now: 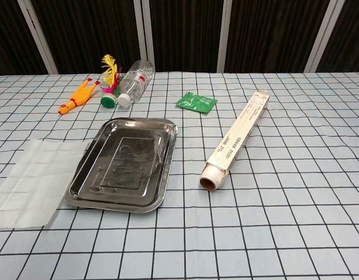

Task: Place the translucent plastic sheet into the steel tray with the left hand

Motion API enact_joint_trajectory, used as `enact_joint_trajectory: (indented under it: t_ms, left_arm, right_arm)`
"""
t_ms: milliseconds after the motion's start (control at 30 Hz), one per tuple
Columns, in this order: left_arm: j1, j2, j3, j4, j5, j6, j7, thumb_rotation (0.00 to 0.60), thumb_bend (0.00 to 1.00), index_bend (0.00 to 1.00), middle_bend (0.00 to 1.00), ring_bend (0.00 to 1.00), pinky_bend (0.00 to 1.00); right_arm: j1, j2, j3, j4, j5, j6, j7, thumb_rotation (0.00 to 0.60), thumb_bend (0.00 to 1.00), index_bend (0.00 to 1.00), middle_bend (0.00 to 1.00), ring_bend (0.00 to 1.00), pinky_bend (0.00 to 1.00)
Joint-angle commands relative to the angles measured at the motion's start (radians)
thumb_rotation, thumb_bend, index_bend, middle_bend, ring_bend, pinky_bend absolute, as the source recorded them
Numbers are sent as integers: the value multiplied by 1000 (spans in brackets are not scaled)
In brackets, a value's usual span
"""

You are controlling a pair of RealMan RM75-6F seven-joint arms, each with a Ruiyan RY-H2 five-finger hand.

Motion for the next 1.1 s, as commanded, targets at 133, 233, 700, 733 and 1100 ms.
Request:
enact_joint_trajectory:
  t_ms: [133, 233, 700, 733, 1100]
  left_arm:
    - [0, -2, 1, 1, -1, -2, 3, 600, 13, 0, 0, 0, 0]
    - [0, -4, 4, 1, -1, -6, 10, 600, 13, 0, 0, 0, 0]
    - [-43, -109, -11, 61, -5, -78, 85, 600, 158, 0, 0, 0, 0]
    - [-48, -122, -13, 70, -6, -84, 93, 600, 167, 0, 0, 0, 0]
    - [-77, -215, -11, 150, -16, -138, 151, 600, 198, 0, 0, 0, 0]
  right_arm:
    - [0, 1, -1, -1, 0, 1, 1, 600, 290, 0, 0, 0, 41]
    - [-2, 1, -1, -2, -3, 5, 3, 600, 290, 0, 0, 0, 40]
    - [-3, 0, -4, -1, -12, 11, 9, 600, 289, 0, 0, 0, 41]
    - [-3, 0, -4, -1, -12, 11, 9, 600, 290, 0, 0, 0, 41]
    - [-3, 0, -3, 1, -10, 11, 13, 600, 290, 0, 0, 0, 41]
